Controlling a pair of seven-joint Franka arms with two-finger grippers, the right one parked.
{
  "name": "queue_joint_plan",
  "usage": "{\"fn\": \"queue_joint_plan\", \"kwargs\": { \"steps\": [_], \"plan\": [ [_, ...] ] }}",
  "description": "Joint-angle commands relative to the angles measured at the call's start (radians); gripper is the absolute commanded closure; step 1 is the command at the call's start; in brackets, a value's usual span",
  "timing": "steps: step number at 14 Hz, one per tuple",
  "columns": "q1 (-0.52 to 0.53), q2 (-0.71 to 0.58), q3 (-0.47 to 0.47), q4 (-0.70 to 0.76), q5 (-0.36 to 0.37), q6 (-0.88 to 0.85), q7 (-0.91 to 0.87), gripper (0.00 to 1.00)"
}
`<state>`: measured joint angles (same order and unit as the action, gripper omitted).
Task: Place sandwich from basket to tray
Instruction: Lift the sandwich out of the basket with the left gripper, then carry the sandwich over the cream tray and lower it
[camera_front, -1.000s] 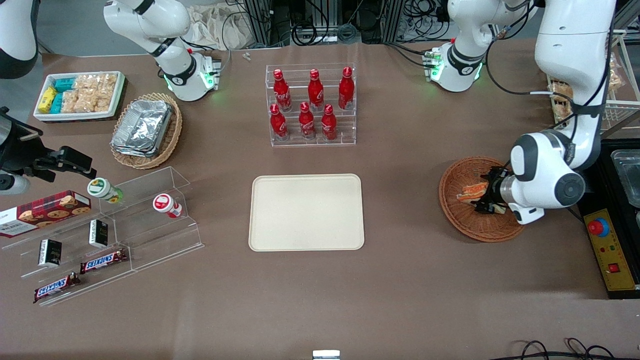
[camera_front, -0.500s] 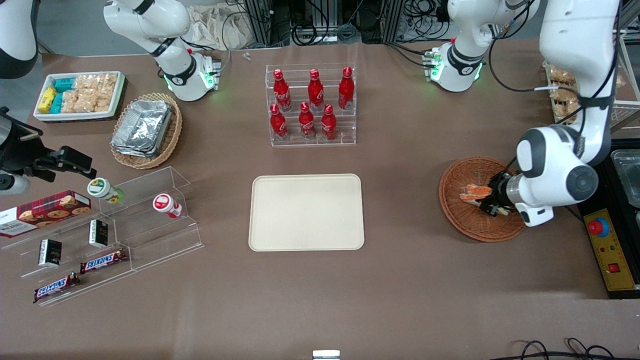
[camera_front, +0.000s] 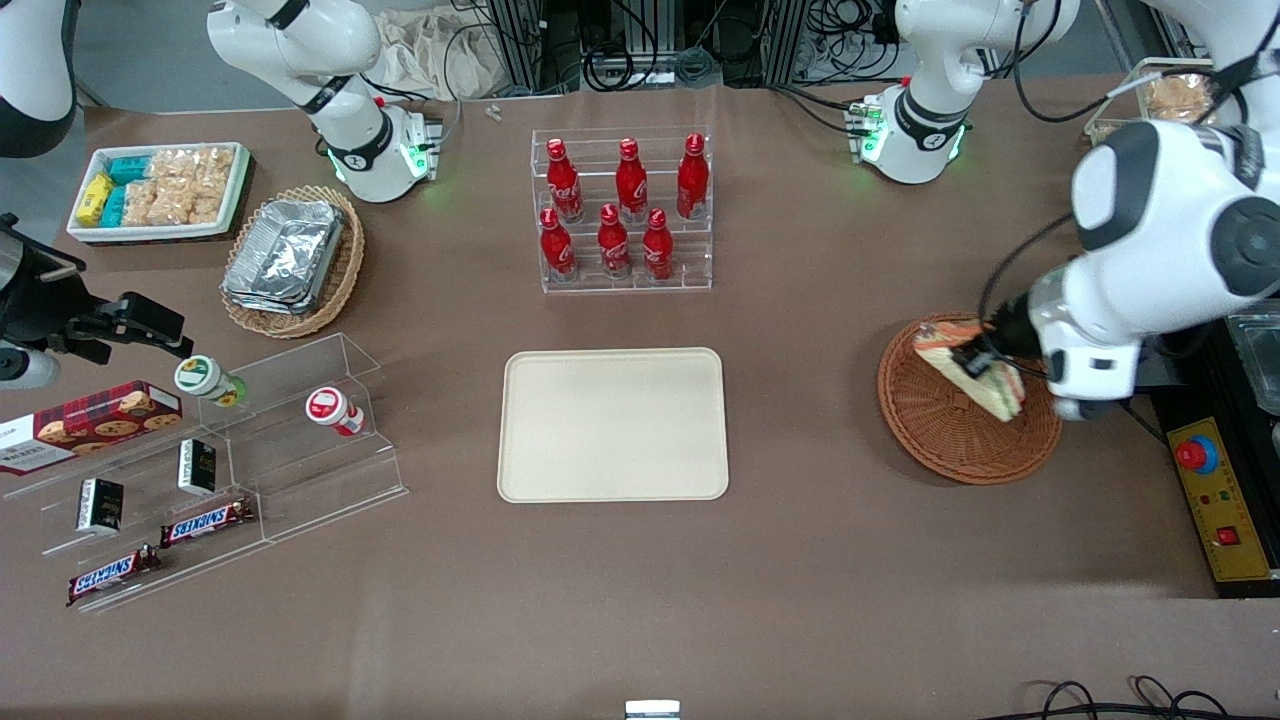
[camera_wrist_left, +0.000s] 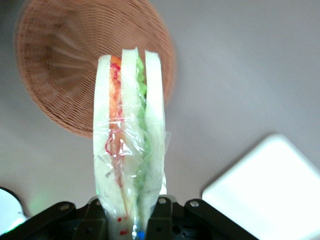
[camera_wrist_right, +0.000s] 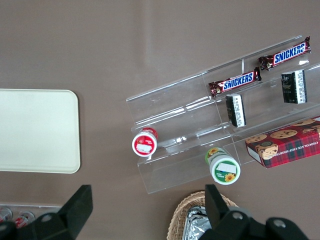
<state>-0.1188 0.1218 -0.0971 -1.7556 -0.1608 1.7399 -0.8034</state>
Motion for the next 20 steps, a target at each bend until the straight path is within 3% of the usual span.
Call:
{"fn": "queue_joint_plan", "kwargs": {
  "steps": [1,4,7,9,11,15,17,18,19,20],
  "plan": [
    [-0.004,0.048,-0.12,0.071,0.0,-0.034,0.096,1.0],
    [-0.039,0.114,-0.249,0.076,0.053,0.082,0.09,1.0],
    [-0.178,0.281,-0.251,0.16,0.186,0.127,-0.015,1.0],
    [-0.223,0.42,-0.253,0.29,0.295,0.124,-0.048,1.0],
    [-0.258,0.527,-0.253,0.359,0.303,0.163,-0.04,1.0],
    [-0.301,0.625,-0.251,0.358,0.316,0.294,-0.036,1.0],
    [-0.315,0.671,-0.246,0.355,0.32,0.376,-0.028,0.82],
    [-0.315,0.683,-0.245,0.355,0.322,0.423,-0.028,0.47],
    [-0.314,0.687,-0.245,0.354,0.342,0.435,-0.028,0.0],
    [-0.314,0.684,-0.245,0.347,0.386,0.432,-0.026,0.0]
  ]
}}
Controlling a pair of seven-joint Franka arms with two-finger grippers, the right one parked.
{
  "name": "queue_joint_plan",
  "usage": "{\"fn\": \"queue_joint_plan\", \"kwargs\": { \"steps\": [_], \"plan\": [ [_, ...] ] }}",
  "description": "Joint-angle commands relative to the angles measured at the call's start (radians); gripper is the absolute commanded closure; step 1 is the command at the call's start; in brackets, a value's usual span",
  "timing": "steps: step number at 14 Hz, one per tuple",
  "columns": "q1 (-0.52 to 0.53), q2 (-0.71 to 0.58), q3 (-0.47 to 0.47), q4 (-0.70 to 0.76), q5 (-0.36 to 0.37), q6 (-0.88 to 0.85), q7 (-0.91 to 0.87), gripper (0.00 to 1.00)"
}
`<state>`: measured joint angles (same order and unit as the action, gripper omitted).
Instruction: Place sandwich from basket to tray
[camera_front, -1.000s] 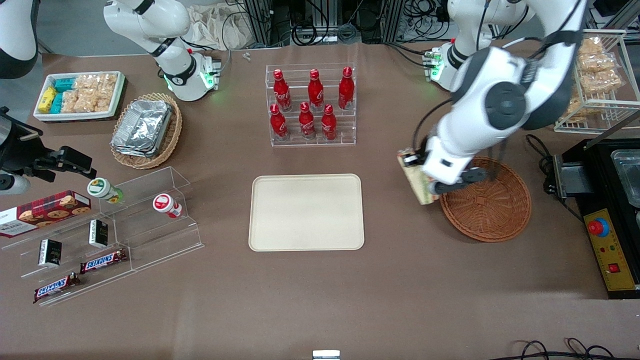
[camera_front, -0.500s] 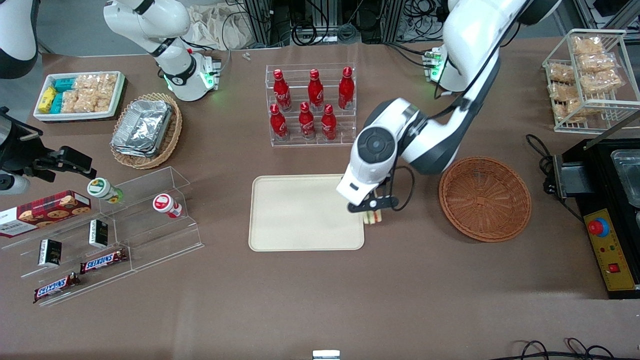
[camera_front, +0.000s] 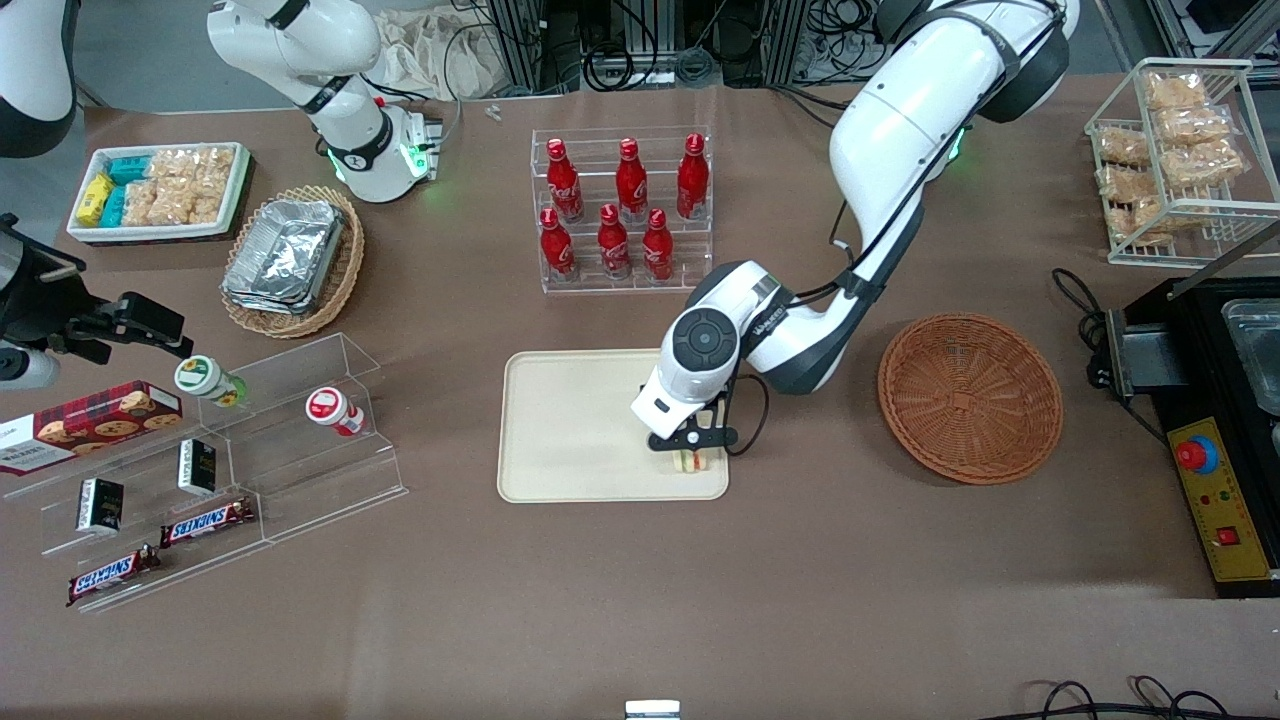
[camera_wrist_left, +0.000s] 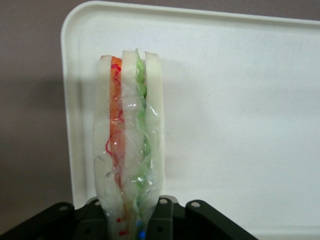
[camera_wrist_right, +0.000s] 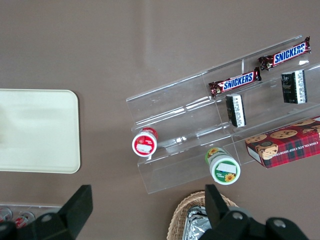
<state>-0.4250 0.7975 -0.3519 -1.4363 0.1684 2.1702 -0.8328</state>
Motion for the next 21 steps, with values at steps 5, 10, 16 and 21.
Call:
{"fn": "queue_joint_plan", "kwargs": {
  "steps": [5,10,16,21],
  "plan": [
    [0.005,-0.052,0.007,0.023,0.089,-0.065,-0.011,0.0],
    [0.175,-0.332,0.004,0.019,-0.073,-0.392,0.142,0.0],
    [0.469,-0.541,0.005,0.017,-0.17,-0.617,0.469,0.0],
    [0.436,-0.747,0.169,-0.117,-0.193,-0.702,0.627,0.0]
  ]
}}
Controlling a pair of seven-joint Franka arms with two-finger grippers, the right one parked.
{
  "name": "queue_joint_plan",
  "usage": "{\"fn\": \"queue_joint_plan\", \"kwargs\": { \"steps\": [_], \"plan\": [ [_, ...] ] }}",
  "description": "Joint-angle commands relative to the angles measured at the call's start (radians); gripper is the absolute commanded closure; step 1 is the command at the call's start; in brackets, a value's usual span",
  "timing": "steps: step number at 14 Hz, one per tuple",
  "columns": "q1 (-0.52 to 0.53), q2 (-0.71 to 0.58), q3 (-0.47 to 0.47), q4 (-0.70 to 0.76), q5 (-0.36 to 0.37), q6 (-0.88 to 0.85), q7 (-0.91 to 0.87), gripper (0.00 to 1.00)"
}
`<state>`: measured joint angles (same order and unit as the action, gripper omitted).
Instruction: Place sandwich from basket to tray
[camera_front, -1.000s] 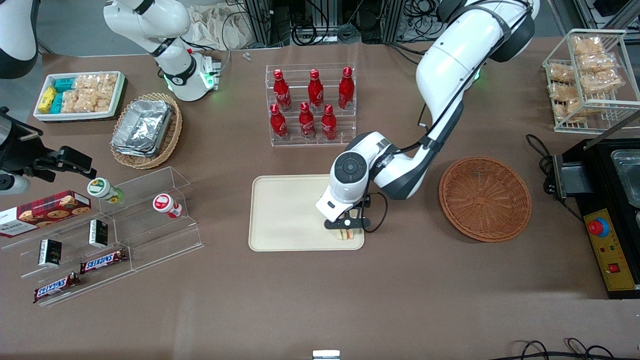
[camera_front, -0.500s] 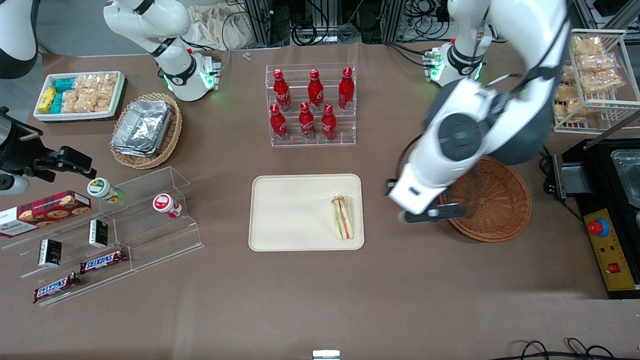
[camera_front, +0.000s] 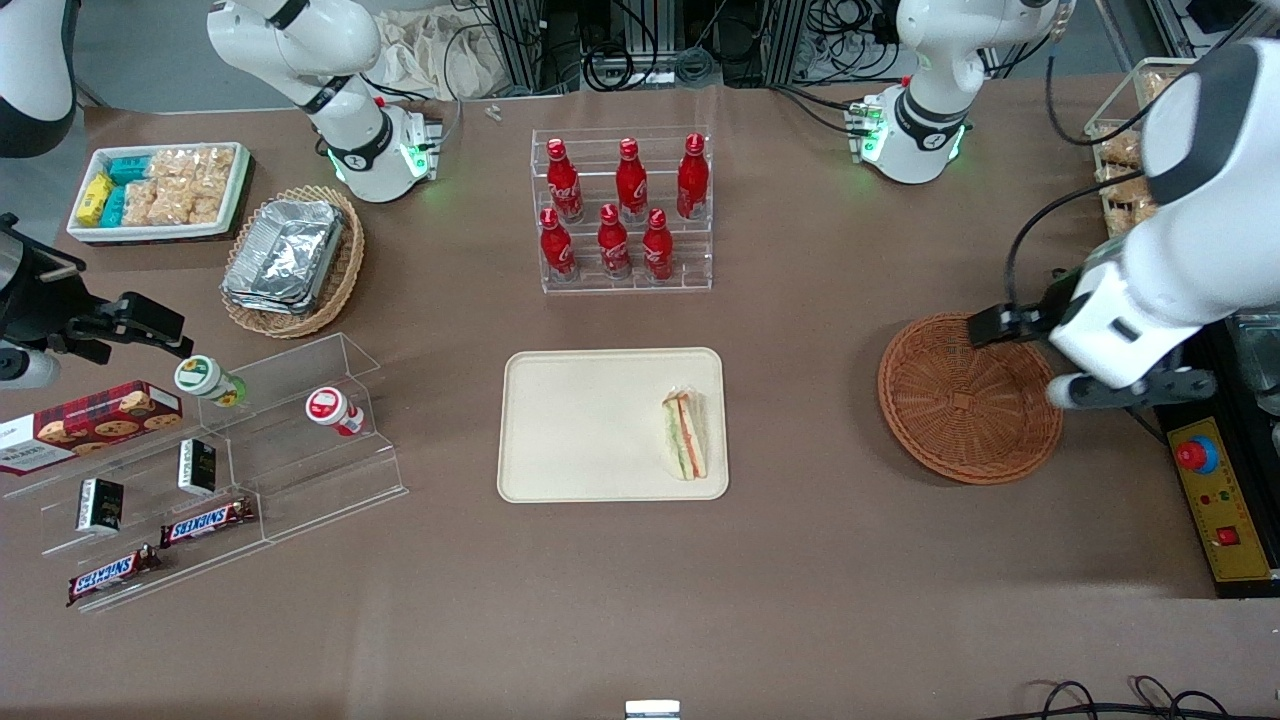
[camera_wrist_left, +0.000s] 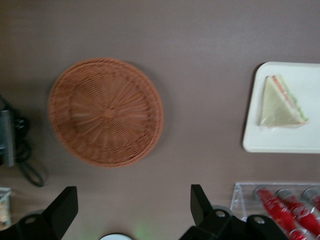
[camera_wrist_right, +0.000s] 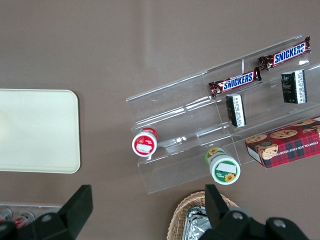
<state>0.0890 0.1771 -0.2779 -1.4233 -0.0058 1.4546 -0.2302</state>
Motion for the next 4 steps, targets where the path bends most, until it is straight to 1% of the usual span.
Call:
{"fn": "queue_joint_plan", "kwargs": {
  "steps": [1,4],
  "plan": [
    [-0.092,-0.143,0.112,-0.143,-0.026,0.012,0.031,0.0],
    [-0.1,-0.133,0.097,-0.123,-0.016,0.003,0.017,0.0]
  ]
}}
